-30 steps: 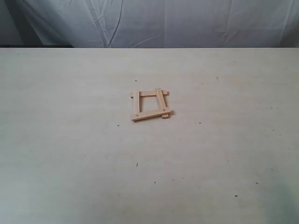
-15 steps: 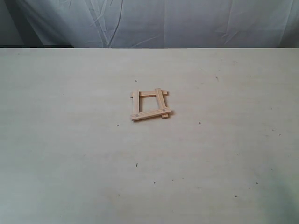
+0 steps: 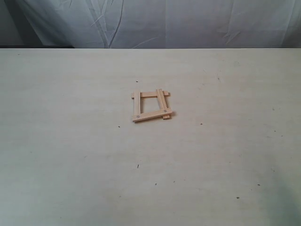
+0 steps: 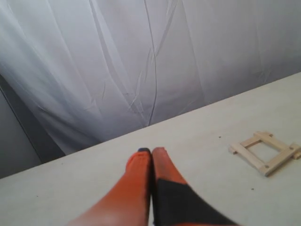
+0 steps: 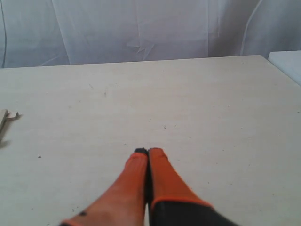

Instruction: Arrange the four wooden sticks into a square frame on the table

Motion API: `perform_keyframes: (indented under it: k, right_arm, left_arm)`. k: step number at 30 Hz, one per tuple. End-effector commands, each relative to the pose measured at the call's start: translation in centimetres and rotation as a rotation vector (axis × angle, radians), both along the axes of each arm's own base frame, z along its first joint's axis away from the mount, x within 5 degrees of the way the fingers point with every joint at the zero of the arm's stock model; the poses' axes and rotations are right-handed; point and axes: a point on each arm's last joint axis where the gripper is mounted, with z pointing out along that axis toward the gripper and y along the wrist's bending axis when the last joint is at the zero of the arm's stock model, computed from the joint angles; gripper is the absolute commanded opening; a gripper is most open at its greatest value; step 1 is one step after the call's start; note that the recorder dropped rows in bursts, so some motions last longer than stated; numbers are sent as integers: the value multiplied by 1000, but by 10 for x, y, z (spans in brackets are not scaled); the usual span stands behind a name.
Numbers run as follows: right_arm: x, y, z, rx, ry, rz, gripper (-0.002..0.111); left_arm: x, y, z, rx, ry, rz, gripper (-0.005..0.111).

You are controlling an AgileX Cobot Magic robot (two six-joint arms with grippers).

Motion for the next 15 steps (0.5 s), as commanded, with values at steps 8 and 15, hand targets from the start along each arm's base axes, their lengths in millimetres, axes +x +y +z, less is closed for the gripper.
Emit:
perform_keyframes:
  k: [8, 15]
  right_arm:
    - [0, 0, 1, -6, -16, -5, 0]
    - [0, 0, 1, -6, -16, -5, 0]
  left_arm:
    - [18, 5, -77, 61, 118, 43, 0]
    - [19, 5, -81, 55, 129, 47, 0]
